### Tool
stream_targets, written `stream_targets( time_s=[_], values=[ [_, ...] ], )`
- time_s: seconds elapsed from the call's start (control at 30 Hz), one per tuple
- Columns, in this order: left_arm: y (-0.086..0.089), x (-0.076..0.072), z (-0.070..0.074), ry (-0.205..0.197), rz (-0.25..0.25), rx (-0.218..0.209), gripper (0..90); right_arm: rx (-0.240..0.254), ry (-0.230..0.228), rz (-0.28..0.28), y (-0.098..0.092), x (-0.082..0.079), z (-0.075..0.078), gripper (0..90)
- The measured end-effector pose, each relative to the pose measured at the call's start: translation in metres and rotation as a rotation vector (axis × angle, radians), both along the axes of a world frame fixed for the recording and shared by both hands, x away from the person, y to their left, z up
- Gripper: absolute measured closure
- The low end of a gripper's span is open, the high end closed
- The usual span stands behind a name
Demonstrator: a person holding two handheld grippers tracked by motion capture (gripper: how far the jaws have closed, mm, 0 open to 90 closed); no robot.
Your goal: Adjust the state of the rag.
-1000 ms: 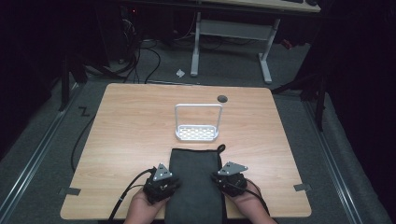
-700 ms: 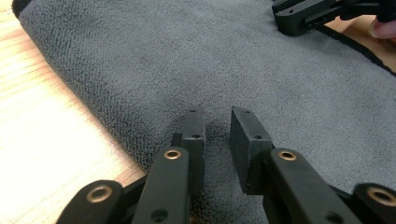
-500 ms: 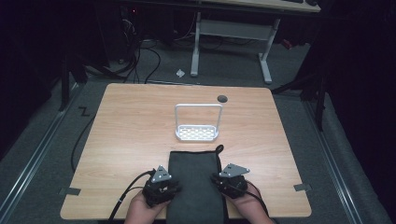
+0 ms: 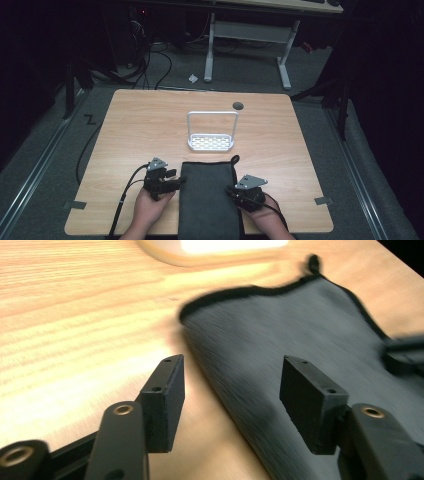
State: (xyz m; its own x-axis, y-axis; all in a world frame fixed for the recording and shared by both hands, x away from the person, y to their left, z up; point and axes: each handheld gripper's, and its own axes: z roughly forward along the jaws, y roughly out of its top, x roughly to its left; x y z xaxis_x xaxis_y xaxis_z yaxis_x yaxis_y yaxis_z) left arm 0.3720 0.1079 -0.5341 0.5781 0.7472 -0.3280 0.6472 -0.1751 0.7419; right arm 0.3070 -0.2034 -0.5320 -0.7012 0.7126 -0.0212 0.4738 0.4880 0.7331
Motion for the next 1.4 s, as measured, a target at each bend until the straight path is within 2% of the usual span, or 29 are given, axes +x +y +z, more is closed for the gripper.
stream_targets(
  time_s=[0.1,0.23,0.3,0.4,0.53,0.6,0.63,0.7,0.73,0.83,0.9,1.0,1.1,1.2,1.37,1.4],
  values=[
    [-0.003,0.012,0.000,0.010,0.017,-0.010,42.1,0.002,-0.003,0.000,0.000,0.000,0.000,80.5],
    [-0.009,0.022,0.000,0.024,0.027,0.028,44.8,0.006,-0.001,0.001,0.000,0.000,0.000,80.6],
    [-0.012,0.025,0.000,0.018,0.034,0.045,47.7,0.006,0.001,0.001,0.000,0.000,0.000,80.5],
    [-0.015,0.024,-0.001,0.016,0.030,0.044,59.3,0.003,0.000,0.001,0.000,0.000,0.000,80.5],
    [-0.021,0.019,-0.005,-0.037,0.017,0.072,73.1,0.015,0.006,0.002,-0.001,0.001,0.000,79.7],
    [-0.021,0.019,-0.005,-0.033,0.015,0.065,78.9,0.030,0.014,-0.007,-0.003,0.002,0.001,75.3],
    [-0.021,0.019,-0.006,-0.033,0.017,0.060,80.1,0.040,0.004,-0.021,-0.004,0.002,0.002,74.2],
    [-0.020,0.019,-0.006,-0.025,0.016,0.048,80.6,0.050,-0.056,-0.077,-0.007,0.005,0.010,71.2],
    [-0.019,0.019,-0.006,-0.023,0.017,0.045,80.6,0.060,-0.068,-0.100,-0.008,0.008,0.013,68.6],
    [-0.020,0.018,-0.006,-0.026,0.018,0.046,80.1,0.037,-0.088,-0.155,-0.006,0.025,0.020,60.0],
    [-0.019,0.019,-0.007,-0.020,0.017,0.036,79.2,0.040,-0.064,-0.183,-0.002,0.041,0.021,52.4],
    [-0.018,0.018,-0.007,-0.014,0.018,0.026,78.2,0.018,-0.021,-0.216,0.006,0.062,0.014,41.6],
    [-0.017,0.018,-0.007,-0.008,0.019,0.017,77.7,0.008,0.020,-0.262,0.008,0.072,0.004,35.6],
    [-0.017,0.018,-0.007,-0.009,0.019,0.018,77.6,0.031,0.054,-0.275,0.004,0.072,0.000,36.1],
    [-0.017,0.017,-0.007,-0.010,0.022,0.017,77.6,0.069,0.029,-0.246,0.003,0.065,-0.003,51.0],
    [-0.016,0.017,-0.007,-0.010,0.022,0.017,77.6,0.075,0.036,-0.248,0.003,0.064,-0.003,54.6]
  ],
)
